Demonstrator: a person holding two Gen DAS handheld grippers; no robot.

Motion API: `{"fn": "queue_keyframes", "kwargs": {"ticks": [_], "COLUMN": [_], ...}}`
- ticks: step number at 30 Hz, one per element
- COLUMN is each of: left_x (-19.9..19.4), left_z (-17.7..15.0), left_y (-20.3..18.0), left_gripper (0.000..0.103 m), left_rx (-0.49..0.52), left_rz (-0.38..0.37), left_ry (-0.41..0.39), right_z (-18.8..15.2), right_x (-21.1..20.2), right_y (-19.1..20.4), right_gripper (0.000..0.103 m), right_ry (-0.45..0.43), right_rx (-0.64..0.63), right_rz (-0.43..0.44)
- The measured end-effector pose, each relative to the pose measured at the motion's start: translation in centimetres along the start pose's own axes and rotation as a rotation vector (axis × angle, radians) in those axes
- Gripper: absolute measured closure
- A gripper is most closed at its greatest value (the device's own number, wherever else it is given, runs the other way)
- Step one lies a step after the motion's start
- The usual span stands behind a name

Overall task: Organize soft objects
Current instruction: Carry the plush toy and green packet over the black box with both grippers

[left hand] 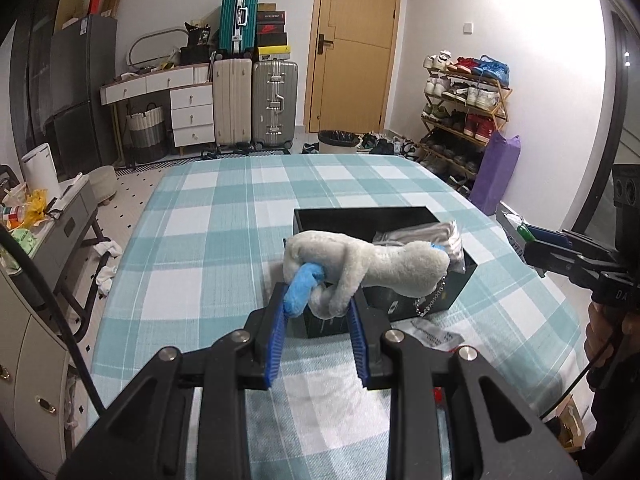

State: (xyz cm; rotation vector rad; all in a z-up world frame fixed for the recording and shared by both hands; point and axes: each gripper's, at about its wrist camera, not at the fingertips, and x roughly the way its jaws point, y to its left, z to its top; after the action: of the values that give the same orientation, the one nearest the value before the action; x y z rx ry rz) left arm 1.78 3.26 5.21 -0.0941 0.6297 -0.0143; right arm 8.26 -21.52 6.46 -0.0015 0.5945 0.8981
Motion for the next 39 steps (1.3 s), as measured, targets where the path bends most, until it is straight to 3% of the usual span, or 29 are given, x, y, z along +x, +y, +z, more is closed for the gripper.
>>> {"fn": "queue_keyframes", "kwargs": {"ticks": [22,39], "left_x": [3.4,7.6], "left_z": [2.9,4.4], "left_y": [-0.6,-1.6], "left_gripper": [0.076,0.076], "left_rx": [-0.013,0.010], "left_rz": [-0.008,-0.013], "left_ry": [0.002,0.057], "right_z": [3.4,4.7], "right_x": [3.0,5.9], "right_y": [0.0,-1.4], "right_gripper": [0.056,0.056], "right_ry": [-0.004,0.045], "right_rx": [-0.026,-0.027], "right_rz": [0.011,0.019]}}
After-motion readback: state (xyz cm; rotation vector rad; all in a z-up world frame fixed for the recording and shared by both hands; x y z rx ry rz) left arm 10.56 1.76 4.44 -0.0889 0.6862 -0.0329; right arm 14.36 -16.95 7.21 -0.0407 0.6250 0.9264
